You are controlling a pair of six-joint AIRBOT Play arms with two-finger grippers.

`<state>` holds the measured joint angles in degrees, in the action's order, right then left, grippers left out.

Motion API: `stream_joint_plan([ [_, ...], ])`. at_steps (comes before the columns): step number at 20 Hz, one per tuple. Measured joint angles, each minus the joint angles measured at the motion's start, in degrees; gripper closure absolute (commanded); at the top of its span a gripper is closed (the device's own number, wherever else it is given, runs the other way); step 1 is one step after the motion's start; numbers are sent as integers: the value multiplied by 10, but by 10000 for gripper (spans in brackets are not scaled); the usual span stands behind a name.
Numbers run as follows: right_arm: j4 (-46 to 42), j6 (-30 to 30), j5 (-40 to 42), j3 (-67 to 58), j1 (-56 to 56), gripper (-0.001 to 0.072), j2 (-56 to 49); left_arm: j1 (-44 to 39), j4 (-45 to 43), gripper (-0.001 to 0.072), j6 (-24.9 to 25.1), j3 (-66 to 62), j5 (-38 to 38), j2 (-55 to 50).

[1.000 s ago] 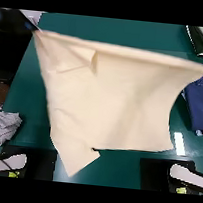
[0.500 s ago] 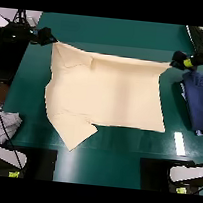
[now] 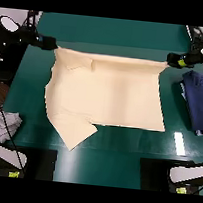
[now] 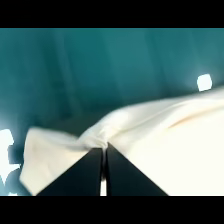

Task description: Fold the shirts.

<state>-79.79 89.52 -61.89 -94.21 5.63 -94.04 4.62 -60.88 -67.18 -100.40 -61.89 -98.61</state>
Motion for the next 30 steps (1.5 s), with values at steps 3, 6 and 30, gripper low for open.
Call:
stream_joint_plan([
  [3,-7,-7,-41,33,-1,697,5,0,-40,684,7,11,-74,0],
  [6,-9,-10,-49,84,-1,695,9,0,-61,684,10,49,-104,0],
  [30,82,-28,-126,146,-2,303,153,6,-184,95,-125,197,-198,105],
])
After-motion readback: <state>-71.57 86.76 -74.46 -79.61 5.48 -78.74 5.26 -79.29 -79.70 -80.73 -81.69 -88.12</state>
